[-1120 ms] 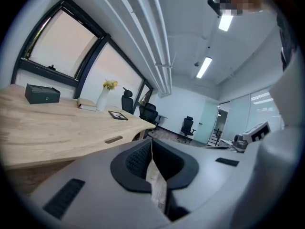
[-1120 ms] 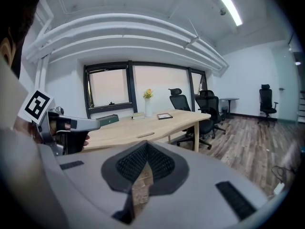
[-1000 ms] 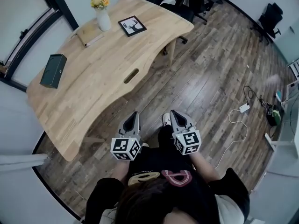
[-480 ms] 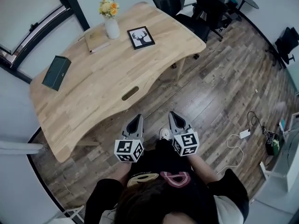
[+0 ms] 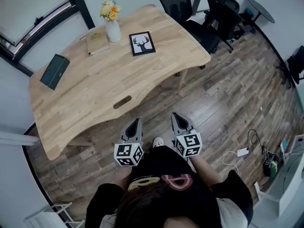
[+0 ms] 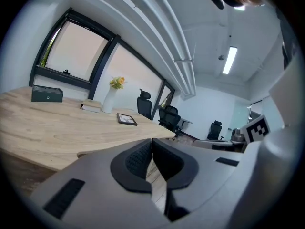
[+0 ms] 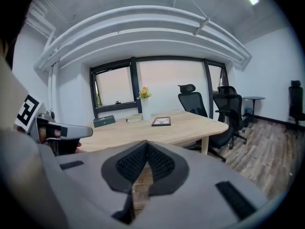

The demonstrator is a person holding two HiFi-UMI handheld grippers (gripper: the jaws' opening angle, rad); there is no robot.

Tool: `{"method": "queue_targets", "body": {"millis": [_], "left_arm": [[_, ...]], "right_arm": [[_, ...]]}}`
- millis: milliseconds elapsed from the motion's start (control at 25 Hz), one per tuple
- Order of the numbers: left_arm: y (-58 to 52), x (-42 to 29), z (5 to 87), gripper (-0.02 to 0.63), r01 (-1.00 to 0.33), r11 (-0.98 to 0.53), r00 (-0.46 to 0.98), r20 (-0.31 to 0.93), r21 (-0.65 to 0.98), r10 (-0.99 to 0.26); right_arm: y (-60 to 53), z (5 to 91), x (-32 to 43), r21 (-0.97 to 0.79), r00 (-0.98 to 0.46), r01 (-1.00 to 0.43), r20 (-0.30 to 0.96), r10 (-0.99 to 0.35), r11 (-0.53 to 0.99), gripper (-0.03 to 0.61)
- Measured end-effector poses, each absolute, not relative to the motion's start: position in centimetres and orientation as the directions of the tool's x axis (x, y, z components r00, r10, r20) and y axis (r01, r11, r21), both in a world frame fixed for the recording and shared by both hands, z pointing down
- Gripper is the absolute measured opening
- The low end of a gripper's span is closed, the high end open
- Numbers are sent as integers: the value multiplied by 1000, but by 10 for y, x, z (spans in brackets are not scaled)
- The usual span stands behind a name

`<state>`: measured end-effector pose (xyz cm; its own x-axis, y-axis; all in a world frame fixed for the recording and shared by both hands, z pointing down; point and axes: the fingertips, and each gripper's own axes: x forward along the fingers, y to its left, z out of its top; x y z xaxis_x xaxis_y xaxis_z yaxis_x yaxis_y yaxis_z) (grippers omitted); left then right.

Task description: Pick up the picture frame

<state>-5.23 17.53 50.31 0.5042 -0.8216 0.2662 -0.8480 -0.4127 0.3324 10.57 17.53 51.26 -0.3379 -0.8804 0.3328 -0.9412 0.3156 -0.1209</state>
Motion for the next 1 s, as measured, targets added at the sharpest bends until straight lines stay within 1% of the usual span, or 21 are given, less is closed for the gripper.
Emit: {"method": "queue_targets", "body": {"millis": [200, 400, 520, 680, 1000], "left_arm": [[165, -28, 506, 20, -852, -398, 494, 272, 340, -826], [160, -12, 506, 20, -844, -410, 509, 276, 345, -815], [155, -11, 508, 20, -845, -413, 511, 283, 339, -812], [140, -14, 506, 20, -849, -415, 507, 283, 328, -814], [91, -15, 507, 20, -842, -428, 518, 274, 328, -810]], "right_arm": [[163, 515, 127, -132, -367, -930, 334, -868, 342, 11], [159, 519, 143, -154, -359, -933, 339, -870, 326, 11], [157, 522, 145, -166, -359, -933, 344, -868, 320, 11], [152, 517, 143, -137, -361, -932, 317, -877, 335, 11], [113, 516, 152, -141, -311, -950, 306, -900, 280, 11]]}}
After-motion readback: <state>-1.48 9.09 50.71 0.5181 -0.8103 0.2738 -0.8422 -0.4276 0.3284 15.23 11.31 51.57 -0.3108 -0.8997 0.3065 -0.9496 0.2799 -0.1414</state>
